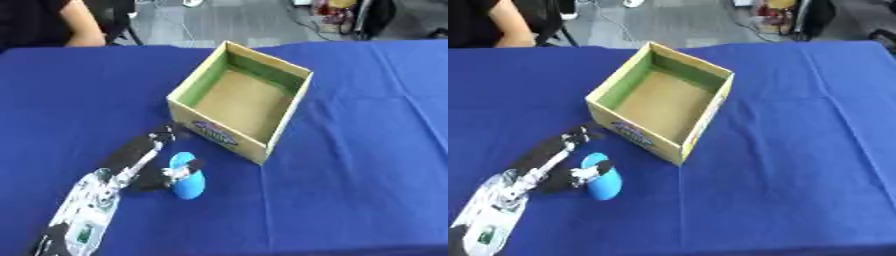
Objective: Pick up objects on the table and place them in the box.
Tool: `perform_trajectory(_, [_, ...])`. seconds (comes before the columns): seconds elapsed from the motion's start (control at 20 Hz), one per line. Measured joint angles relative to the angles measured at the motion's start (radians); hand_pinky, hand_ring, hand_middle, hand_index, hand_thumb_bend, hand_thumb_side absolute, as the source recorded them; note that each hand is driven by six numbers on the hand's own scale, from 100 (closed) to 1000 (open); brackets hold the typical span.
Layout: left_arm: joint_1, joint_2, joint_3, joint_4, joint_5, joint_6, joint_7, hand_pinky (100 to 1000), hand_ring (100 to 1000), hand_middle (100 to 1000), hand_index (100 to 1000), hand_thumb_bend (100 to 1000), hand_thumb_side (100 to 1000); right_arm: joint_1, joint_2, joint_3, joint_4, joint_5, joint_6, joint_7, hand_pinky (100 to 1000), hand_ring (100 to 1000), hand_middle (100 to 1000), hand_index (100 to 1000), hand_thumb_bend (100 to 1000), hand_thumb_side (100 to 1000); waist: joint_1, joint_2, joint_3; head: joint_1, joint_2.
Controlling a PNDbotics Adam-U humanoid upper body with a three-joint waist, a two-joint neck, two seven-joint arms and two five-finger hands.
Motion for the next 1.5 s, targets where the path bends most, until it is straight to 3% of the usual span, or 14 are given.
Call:
perform_trajectory(0.65, [-0.008, -0.009, -0.02, 0.062, -0.005, -0.013, -0.005, 881, 852, 1000, 902, 997, 1000, 0.0, 0.0, 0.002, 0.0, 0.0, 0.0, 0.0, 833, 739, 867, 948, 100, 857, 0.0, 0.0, 0.0, 0.004, 0.0])
perform_trajectory(1.0, [-0.015, -0.008, -0.022, 0.076, -0.01, -0.015, -0.009, 881, 852, 1000, 898, 935, 1000, 0.0, 0.0, 0.002, 0.0, 0.0, 0.0, 0.001, 833, 739, 867, 948, 100, 858, 0.0, 0.0, 0.0, 0.004, 0.0])
perform_trajectory(1.1, [-0.015, -0.008, -0.022, 0.077, -0.01, -0.014, -0.01, 881, 851, 985, 883, 866, 1000, 0.0, 0.0, 0.002, 0.0, 0.0, 0.0, 0.001, 833, 739, 867, 948, 100, 858, 0.0, 0.0, 0.0, 0.004, 0.0])
perform_trajectory(1.2, [-0.015, -0.007, -0.022, 0.077, -0.008, -0.012, -0.012, 880, 844, 949, 855, 717, 1000, 0.0, 0.0, 0.002, 0.0, 0.0, 0.0, 0.001, 833, 739, 867, 948, 100, 858, 0.0, 0.0, 0.0, 0.004, 0.0])
perform_trajectory(1.25, [-0.015, -0.007, -0.023, 0.077, -0.006, -0.011, -0.012, 879, 841, 939, 847, 682, 1000, 0.0, 0.0, 0.002, 0.0, 0.0, 0.0, 0.001, 833, 739, 867, 948, 100, 857, 0.0, 0.0, 0.001, 0.004, 0.0])
perform_trajectory(1.3, [-0.015, -0.007, -0.023, 0.077, -0.005, -0.01, -0.011, 880, 843, 945, 852, 703, 1000, 0.0, 0.0, 0.002, 0.0, 0.0, 0.0, 0.001, 833, 739, 867, 948, 100, 857, 0.0, 0.0, 0.001, 0.004, 0.0])
perform_trajectory(1.35, [-0.015, -0.007, -0.023, 0.077, -0.004, -0.009, -0.011, 876, 834, 917, 816, 476, 986, 0.0, 0.0, 0.002, 0.0, 0.0, 0.0, 0.001, 833, 739, 867, 948, 100, 857, 0.0, 0.0, 0.001, 0.004, 0.0])
perform_trajectory(1.4, [-0.015, -0.007, -0.024, 0.077, -0.003, -0.006, -0.008, 877, 836, 914, 810, 441, 978, 0.0, 0.0, 0.002, 0.0, 0.0, 0.001, 0.001, 833, 739, 867, 948, 100, 855, 0.0, 0.0, 0.001, 0.004, 0.0])
perform_trajectory(1.45, [-0.015, -0.007, -0.024, 0.077, -0.003, -0.003, -0.005, 876, 830, 911, 789, 334, 948, 0.0, 0.0, 0.002, 0.0, 0.0, 0.001, 0.001, 833, 739, 867, 948, 100, 857, 0.0, 0.0, 0.001, 0.004, 0.0])
perform_trajectory(1.5, [-0.015, -0.007, -0.025, 0.077, -0.002, 0.001, -0.003, 876, 831, 912, 793, 350, 953, 0.0, 0.0, 0.002, 0.0, 0.0, 0.001, 0.001, 833, 739, 867, 948, 100, 857, 0.0, 0.0, 0.001, 0.004, 0.0])
